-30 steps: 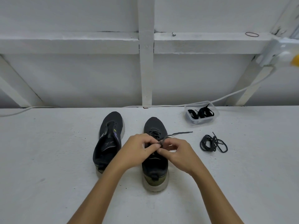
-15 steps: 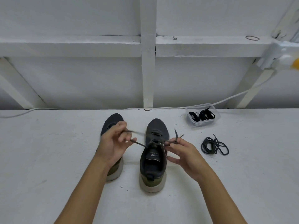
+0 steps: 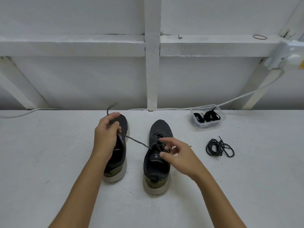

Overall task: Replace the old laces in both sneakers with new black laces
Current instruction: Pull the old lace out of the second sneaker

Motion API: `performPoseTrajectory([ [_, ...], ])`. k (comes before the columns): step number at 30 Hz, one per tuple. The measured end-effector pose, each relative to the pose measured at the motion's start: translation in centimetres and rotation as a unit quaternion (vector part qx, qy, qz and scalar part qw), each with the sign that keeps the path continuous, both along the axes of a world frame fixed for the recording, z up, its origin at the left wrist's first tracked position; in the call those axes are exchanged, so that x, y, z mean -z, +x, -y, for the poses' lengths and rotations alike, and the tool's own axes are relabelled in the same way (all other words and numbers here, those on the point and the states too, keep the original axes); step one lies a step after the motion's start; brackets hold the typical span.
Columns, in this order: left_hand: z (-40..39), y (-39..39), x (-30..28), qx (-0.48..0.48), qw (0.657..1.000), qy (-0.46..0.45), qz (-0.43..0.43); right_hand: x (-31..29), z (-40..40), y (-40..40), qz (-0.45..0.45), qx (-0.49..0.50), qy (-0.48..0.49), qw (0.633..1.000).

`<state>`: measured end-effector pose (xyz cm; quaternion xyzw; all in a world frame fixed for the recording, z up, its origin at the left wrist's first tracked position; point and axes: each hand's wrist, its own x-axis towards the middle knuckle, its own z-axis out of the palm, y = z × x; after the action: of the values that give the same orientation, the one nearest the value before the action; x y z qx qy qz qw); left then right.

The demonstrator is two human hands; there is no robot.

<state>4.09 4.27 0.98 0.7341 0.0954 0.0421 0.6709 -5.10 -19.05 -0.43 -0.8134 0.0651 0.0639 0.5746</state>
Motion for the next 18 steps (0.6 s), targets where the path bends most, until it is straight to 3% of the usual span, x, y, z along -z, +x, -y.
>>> performPoseTrajectory([
  [2,-0.3,0.1,0.2,0.012,0.993,0.119,0.016,0.0,-0.8,0.3,0.05,-0.003,-0.111,0.993],
  [4,-0.4,0.1,0.3,0.036,0.975,0.218,0.025,0.2,-1.1,0.7,0.051,0.006,-0.125,0.991],
  [7,-0.5,0.2,0.5,0.08,0.94,0.324,0.07,0.4,-1.0,1.2,-0.012,0.09,0.035,0.995],
  [10,-0.2,-0.1,0.4,0.15,0.899,0.404,0.076,0.1,-0.1,1.1,-0.049,0.157,0.227,0.96],
  [12,0.4,-0.6,0.1,0.2,0.866,0.453,0.067,0.2,0.6,0.8,-0.078,0.151,0.288,0.943],
  [15,2.1,-2.0,-0.4,0.214,0.824,0.516,0.093,1.0,0.9,-0.2,-0.091,0.123,0.184,0.971],
  [18,3.5,-3.6,-0.4,0.191,0.857,0.462,0.126,1.8,0.4,-1.3,-0.053,0.082,0.028,0.995],
])
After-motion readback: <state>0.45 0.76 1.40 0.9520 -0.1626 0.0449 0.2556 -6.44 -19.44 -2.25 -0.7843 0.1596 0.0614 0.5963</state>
